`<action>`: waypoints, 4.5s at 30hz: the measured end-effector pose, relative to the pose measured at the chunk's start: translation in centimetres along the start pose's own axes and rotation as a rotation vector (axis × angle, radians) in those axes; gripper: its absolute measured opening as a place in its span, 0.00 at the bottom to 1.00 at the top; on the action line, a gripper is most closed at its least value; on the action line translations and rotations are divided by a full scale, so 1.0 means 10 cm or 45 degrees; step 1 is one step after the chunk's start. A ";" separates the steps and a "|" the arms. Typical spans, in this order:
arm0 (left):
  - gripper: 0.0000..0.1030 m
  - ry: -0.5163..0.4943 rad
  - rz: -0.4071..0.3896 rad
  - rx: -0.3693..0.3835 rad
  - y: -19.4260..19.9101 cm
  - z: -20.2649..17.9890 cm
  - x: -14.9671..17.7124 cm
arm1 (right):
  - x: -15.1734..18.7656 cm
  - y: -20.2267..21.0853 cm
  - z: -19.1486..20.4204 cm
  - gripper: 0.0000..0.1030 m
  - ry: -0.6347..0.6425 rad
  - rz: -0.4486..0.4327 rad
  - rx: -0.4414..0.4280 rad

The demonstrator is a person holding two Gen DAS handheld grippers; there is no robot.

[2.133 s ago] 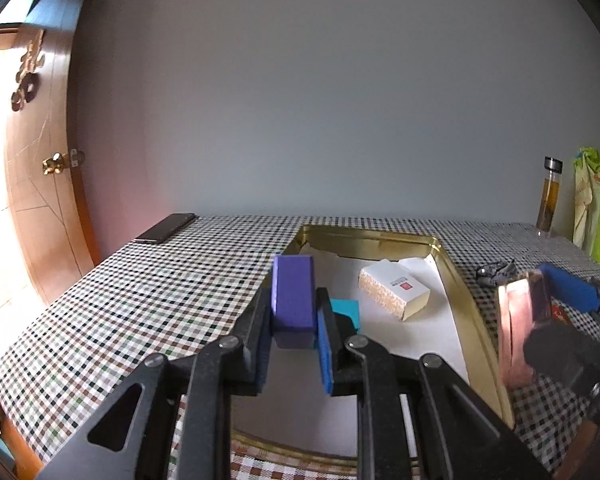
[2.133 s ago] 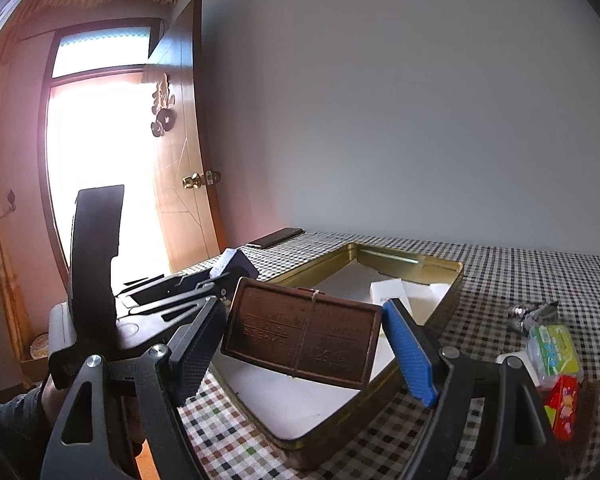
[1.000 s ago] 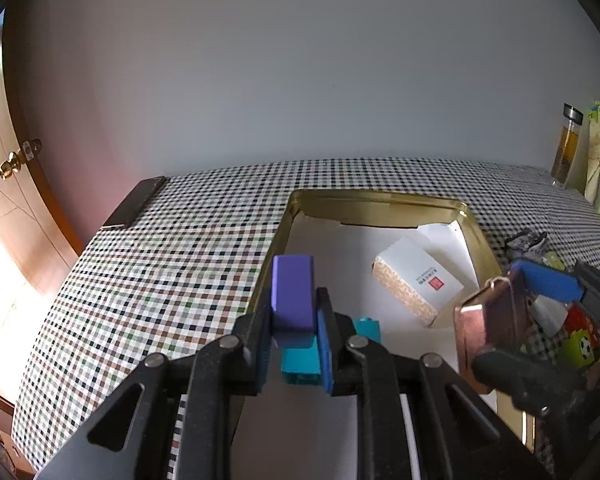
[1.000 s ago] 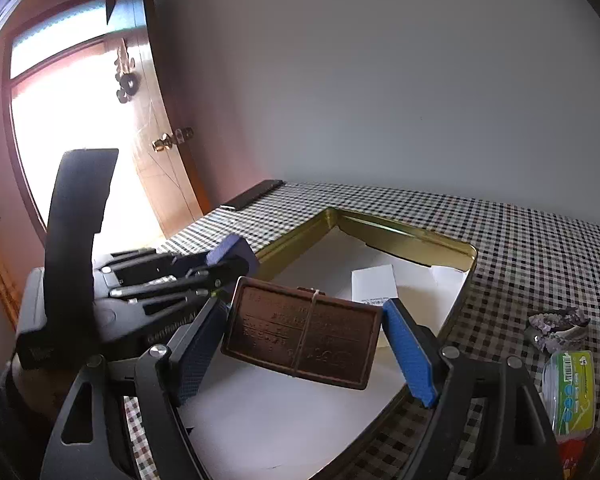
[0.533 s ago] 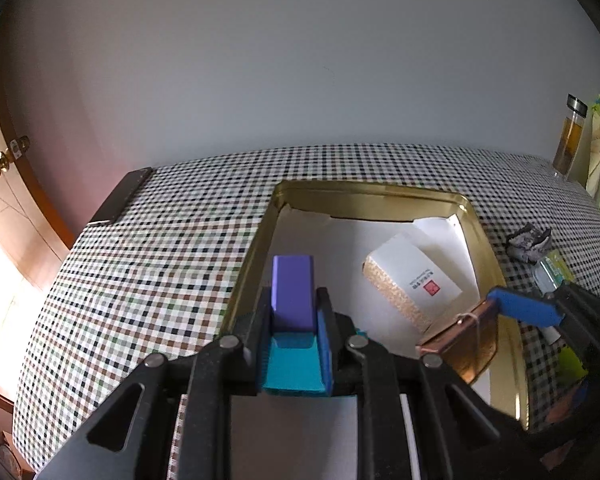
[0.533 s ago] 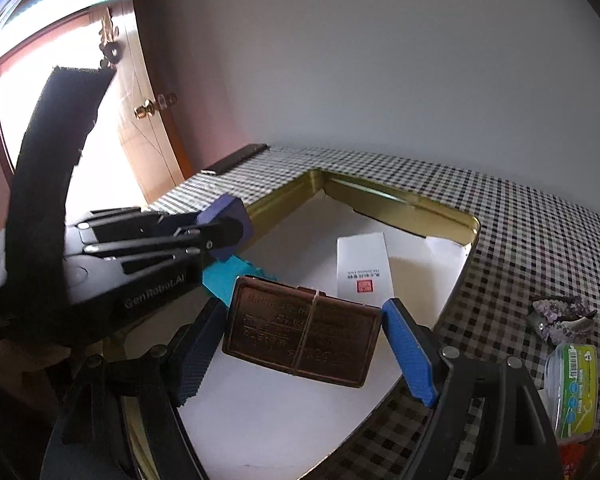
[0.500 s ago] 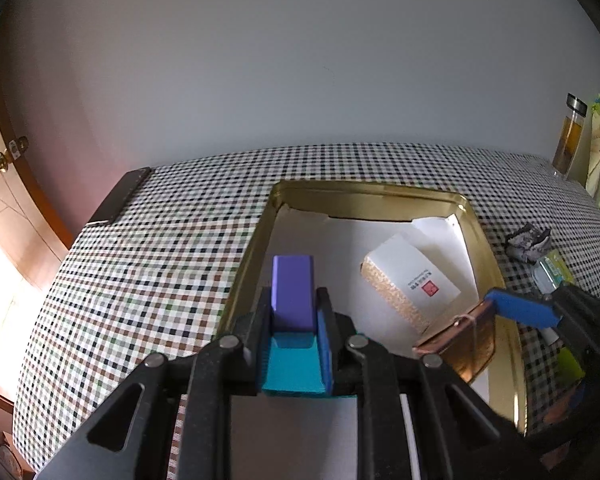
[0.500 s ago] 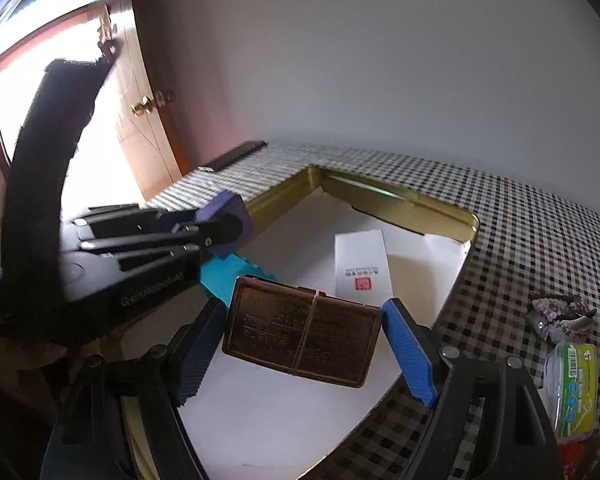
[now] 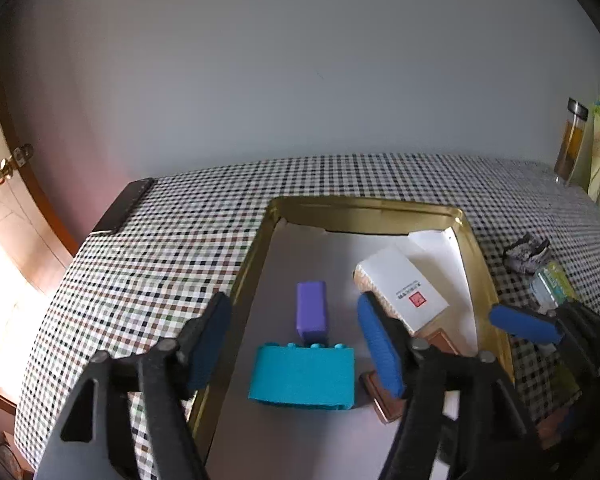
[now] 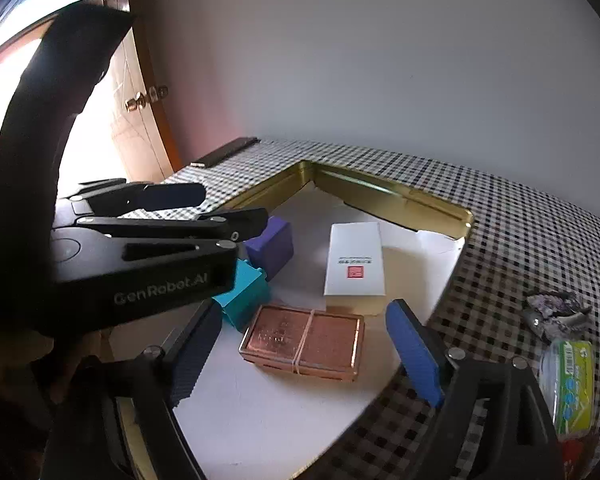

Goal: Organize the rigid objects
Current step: 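Open both tools to release the purple block and brown plate, then move both tools back toward the pile of objects beside the tray, then grasp the green soccer-ball block with the left tool while the right tool grasps the wooden comb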

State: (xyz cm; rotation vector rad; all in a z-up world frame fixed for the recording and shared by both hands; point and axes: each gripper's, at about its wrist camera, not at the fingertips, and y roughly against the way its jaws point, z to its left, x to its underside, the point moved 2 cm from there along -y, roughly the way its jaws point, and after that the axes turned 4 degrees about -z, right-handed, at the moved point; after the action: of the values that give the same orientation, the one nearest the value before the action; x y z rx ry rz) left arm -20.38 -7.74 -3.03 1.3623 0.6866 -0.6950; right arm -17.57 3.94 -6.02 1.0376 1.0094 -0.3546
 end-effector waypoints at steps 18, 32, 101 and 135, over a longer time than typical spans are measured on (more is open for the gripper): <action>0.89 0.114 -0.197 0.066 0.73 -0.36 0.48 | 0.47 1.07 -0.84 0.88 -0.280 -0.238 0.106; 0.90 -0.116 -0.247 0.258 0.96 -1.55 0.67 | 0.87 1.63 -1.60 0.89 -0.525 -0.311 0.311; 0.30 -0.063 -0.064 0.413 0.48 -1.85 0.76 | 1.00 1.10 -1.54 0.86 -0.393 0.142 0.506; 0.30 -0.015 -0.227 0.432 0.69 -1.76 0.74 | 0.94 1.47 -1.45 0.27 -0.370 -0.174 0.391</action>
State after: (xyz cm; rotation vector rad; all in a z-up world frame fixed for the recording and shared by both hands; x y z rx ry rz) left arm -10.98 9.97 -6.00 1.6171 0.7080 -0.9954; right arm -10.29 25.37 -7.67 1.1542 0.7783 -0.7687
